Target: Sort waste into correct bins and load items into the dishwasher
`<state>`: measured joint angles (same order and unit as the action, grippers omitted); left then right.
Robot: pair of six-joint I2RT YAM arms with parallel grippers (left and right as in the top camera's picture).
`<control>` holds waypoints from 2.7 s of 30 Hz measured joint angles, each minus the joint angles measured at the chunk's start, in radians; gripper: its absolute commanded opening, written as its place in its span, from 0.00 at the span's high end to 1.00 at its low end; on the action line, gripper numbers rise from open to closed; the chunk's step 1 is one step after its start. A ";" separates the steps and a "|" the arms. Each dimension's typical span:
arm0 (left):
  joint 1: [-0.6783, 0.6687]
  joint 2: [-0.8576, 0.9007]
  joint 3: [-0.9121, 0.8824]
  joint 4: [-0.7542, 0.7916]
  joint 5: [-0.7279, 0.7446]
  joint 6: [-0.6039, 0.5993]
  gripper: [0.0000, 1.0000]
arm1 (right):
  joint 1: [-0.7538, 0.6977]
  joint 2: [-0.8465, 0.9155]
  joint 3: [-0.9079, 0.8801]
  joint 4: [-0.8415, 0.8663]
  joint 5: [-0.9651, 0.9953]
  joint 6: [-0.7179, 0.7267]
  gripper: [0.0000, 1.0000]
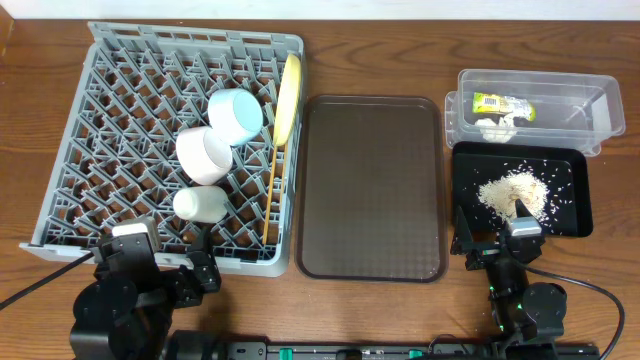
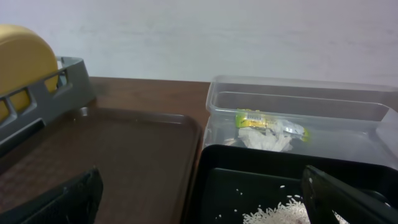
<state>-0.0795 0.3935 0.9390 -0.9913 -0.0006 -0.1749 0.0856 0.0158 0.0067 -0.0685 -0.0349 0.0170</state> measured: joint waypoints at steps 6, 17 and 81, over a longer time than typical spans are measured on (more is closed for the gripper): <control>0.000 0.000 0.000 0.000 0.000 0.000 0.01 | 0.000 0.000 0.000 0.000 0.002 0.000 0.01; 0.000 0.000 0.000 0.000 0.000 0.000 0.01 | 0.000 0.000 0.000 0.000 0.002 0.000 0.01; 0.000 -0.382 -0.924 0.969 0.028 0.120 0.01 | 0.000 0.000 0.000 0.000 0.002 0.000 0.01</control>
<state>-0.0795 0.0113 0.0147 -0.0223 0.0273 -0.0547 0.0856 0.0158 0.0067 -0.0685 -0.0326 0.0170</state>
